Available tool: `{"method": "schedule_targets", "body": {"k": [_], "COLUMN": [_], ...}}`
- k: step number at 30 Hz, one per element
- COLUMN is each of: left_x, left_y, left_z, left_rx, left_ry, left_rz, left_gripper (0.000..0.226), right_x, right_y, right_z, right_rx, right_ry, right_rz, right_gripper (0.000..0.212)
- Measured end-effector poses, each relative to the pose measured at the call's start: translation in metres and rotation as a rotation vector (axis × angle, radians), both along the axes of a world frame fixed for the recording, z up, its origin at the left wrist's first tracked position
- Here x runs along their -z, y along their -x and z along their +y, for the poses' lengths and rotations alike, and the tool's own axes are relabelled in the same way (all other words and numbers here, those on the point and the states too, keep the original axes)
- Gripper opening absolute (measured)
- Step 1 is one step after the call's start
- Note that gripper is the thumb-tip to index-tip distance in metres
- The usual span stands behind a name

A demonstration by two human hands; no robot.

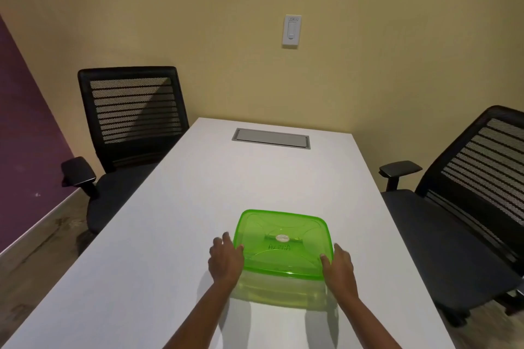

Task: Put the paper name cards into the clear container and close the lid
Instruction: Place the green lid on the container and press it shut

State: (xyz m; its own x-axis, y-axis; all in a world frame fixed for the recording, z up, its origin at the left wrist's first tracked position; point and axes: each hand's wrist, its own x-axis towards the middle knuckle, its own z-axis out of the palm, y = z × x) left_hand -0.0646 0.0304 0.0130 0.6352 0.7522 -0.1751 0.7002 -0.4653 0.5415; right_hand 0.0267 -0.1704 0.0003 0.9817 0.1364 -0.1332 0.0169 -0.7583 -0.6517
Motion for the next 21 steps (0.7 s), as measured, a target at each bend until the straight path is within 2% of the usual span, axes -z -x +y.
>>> {"method": "schedule_targets", "body": {"k": [3, 7, 13, 15, 17, 19, 21], "left_x": [0.004, 0.01, 0.024, 0.018, 0.01, 0.007, 0.011], "left_y": [-0.009, -0.017, -0.011, -0.004, 0.002, 0.004, 0.005], "left_z": [-0.011, -0.032, -0.049, -0.053, -0.054, -0.056, -0.054], "left_rx": [0.274, 0.49, 0.512, 0.494, 0.486, 0.507, 0.447], "left_ry": [-0.257, -0.333, -0.293, -0.385, -0.469, -0.413, -0.519], "left_rz": [0.094, 0.181, 0.239, 0.196, 0.199, 0.163, 0.088], "left_gripper": [0.059, 0.061, 0.067, 0.071, 0.061, 0.08, 0.095], "right_x": [-0.008, -0.01, 0.011, 0.017, 0.02, 0.02, 0.016], "right_y": [-0.001, 0.006, 0.022, 0.026, 0.028, 0.028, 0.028], "right_z": [0.015, 0.034, 0.037, 0.035, 0.033, 0.032, 0.032], "right_rx": [-0.161, -0.334, -0.377, -0.383, -0.379, -0.379, -0.381], "right_ry": [0.184, 0.395, 0.481, 0.487, 0.476, 0.471, 0.474], "right_rz": [-0.099, -0.165, -0.133, -0.131, -0.131, -0.124, -0.109], "right_gripper": [0.054, 0.055, 0.059, 0.061, 0.062, 0.061, 0.062]}}
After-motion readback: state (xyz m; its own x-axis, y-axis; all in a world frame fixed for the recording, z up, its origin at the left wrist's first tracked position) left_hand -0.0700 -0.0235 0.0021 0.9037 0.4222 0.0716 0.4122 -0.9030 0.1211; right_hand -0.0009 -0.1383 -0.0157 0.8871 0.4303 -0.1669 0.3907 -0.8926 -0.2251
